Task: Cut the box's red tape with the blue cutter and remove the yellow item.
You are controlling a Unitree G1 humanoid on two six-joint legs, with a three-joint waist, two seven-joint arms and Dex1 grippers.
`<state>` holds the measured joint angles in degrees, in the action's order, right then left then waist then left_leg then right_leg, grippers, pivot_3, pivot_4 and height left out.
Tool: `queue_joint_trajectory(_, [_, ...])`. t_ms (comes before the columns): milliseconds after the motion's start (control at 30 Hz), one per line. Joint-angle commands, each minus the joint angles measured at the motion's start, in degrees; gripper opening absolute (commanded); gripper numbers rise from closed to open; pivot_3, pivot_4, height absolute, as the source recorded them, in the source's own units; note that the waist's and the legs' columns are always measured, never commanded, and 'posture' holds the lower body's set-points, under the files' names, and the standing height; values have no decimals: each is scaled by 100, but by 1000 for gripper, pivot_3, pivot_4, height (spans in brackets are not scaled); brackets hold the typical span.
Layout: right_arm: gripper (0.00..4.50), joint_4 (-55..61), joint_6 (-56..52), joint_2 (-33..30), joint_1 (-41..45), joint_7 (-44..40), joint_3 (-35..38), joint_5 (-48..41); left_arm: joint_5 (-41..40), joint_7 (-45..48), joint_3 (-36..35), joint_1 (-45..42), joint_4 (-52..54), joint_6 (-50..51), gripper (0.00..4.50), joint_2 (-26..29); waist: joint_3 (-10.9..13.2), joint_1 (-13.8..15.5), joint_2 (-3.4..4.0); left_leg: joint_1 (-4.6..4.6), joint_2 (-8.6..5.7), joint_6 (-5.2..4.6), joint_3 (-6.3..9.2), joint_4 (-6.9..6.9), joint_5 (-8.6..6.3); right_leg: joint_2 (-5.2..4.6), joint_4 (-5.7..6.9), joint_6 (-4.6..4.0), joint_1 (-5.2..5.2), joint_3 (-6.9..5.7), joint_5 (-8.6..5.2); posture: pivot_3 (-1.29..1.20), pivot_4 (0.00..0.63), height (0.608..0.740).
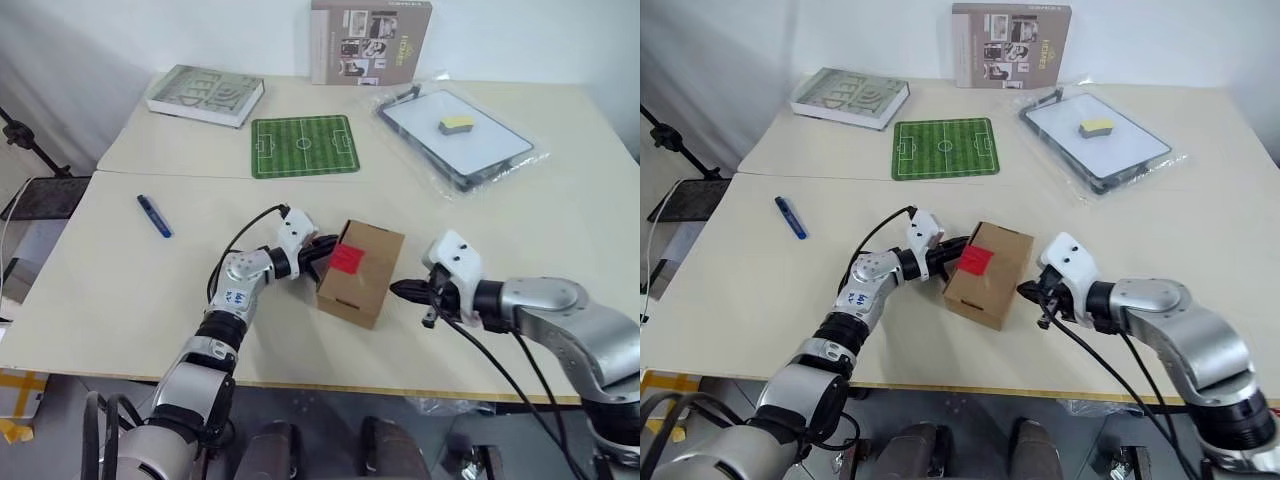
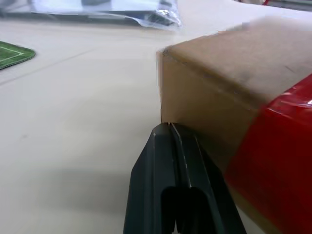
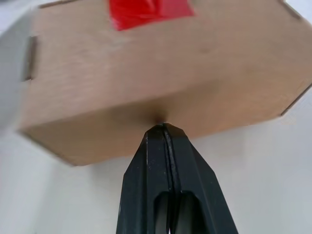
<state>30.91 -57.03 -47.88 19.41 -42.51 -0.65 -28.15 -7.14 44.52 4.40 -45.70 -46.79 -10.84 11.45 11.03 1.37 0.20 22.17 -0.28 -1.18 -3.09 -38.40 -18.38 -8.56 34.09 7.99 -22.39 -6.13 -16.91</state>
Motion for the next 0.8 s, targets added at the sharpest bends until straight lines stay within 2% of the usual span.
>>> queue_joint_trajectory(33, [2, -122, 328, -430, -18, -217, 397, 119, -73, 308, -203, 245, 321, 183, 19, 518, 3, -57, -4, 9, 1, 0, -3, -2, 0, 0, 7, -2, -17, 1, 1, 0, 150, 740])
queue_joint_trajectory(233, [2, -1365, 1264, -478, 427, -304, 238, 649, -504, 884, -260, 1727, 2493, 1784, 19, 1467, 2, -170, -6, -8, 12, 0, -35, -10, 1, -1, 33, -6, -18, 0, 2, 0, 150, 740])
queue_joint_trajectory(333, [2, -2463, 1928, -296, 1098, -478, -165, 1078, -1022, 1062, -313, 2926, 4175, 3004, 19, 1993, 1, -273, -4, -12, 25, -1, -22, -22, 0, -2, 42, -9, -18, 10, 4, 0, 150, 740])
queue_joint_trajectory(433, [2, -3412, 2529, 14, 1741, -600, -416, 1361, -1559, 987, -373, 3644, 5369, 3986, 19, 2249, 1, -292, -3, -16, 41, -2, -5, -30, 0, -7, 50, -9, -16, 18, 4, 0, 150, 740])
queue_joint_trajectory(500, [2, -4237, 2913, 362, 2292, -644, -554, 1545, -2159, 838, -512, 4005, 6091, 4792, 19, 2288, 4, -297, 3, -15, 43, -1, -3, -43, 0, -6, 61, -10, -16, 21, 4, 0, 150, 740])
queue_joint_trajectory(633, [2, -5675, 3691, 1004, 3171, -943, -832, 1884, -2569, 480, -404, 4317, 6825, 5531, 19, 2167, 6, -270, 3, -11, 42, -1, 1, -57, 0, -8, 71, -12, -17, 26, 6, 0, 150, 740])
queue_joint_trajectory(800, [2, -6834, 4038, 1664, 3795, -1254, -938, 2050, -2797, -178, -264, 4145, 7037, 5873, 19, 1484, 6, -219, 3, 2, 37, -1, 17, -63, 0, -11, 72, -12, -18, 20, 6, 0, 150, 740])
